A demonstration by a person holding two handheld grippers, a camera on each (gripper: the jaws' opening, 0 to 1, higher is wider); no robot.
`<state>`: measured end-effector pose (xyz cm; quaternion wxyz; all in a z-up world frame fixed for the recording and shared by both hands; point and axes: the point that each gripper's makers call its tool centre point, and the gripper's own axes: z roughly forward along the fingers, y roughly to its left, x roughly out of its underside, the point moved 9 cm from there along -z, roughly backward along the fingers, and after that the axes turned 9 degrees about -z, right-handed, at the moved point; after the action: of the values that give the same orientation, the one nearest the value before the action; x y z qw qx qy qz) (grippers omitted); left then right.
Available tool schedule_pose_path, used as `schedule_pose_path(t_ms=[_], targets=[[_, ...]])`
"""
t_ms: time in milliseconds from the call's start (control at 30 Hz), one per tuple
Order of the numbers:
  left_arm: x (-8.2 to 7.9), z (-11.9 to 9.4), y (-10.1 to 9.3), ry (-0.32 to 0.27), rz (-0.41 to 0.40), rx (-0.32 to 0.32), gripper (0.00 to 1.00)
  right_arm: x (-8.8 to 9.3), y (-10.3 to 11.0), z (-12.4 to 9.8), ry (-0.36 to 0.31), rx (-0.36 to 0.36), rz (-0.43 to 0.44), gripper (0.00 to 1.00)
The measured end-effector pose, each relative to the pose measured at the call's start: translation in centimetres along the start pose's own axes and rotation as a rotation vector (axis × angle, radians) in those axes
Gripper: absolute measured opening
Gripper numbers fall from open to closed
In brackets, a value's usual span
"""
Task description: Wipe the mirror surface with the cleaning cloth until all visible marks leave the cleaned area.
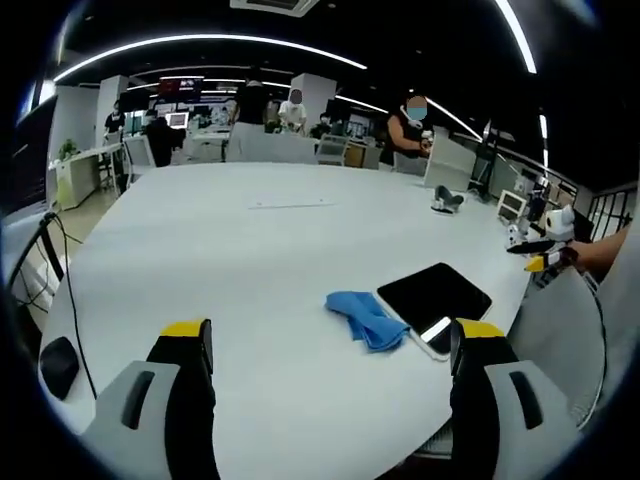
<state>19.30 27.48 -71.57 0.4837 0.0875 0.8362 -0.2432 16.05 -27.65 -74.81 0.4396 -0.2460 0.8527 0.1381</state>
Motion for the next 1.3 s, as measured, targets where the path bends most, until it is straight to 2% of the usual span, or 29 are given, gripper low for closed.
schedule_pose_path(t_ms=[167, 367, 633, 767, 1000, 1167, 1300], targets=[[0.0, 0.0, 0.0, -0.002, -0.008, -0.001, 0.99, 0.0, 0.4, -0.1, 0.001, 0.004, 0.005, 0.99], [-0.1, 0.4, -0.3, 0.021, 0.020, 0.018, 0.99, -0.2, 0.5, -0.2, -0.008, 0.011, 0.010, 0.99], [-0.4, 0.6, -0.6, 0.026, 0.027, 0.026, 0.99, -0.4, -0.2, 0.0, 0.003, 0.017, 0.010, 0.99], [-0.4, 0.7, -0.7, 0.036, 0.025, 0.024, 0.99, -0.6, -0.4, 0.0, 0.001, 0.017, 0.009, 0.99], [-0.7, 1.1, -0.6, 0.018, 0.025, 0.006, 0.99, -0.5, -0.6, 0.0, -0.009, 0.017, 0.023, 0.99], [-0.9, 1.1, -0.6, 0.034, 0.037, 0.004, 0.99, -0.7, -0.7, 0.2, -0.013, 0.014, 0.016, 0.99], [-1.2, 0.9, -0.3, 0.020, 0.022, -0.007, 0.99, -1.0, -0.5, 0.4, -0.024, 0.013, 0.024, 0.99]])
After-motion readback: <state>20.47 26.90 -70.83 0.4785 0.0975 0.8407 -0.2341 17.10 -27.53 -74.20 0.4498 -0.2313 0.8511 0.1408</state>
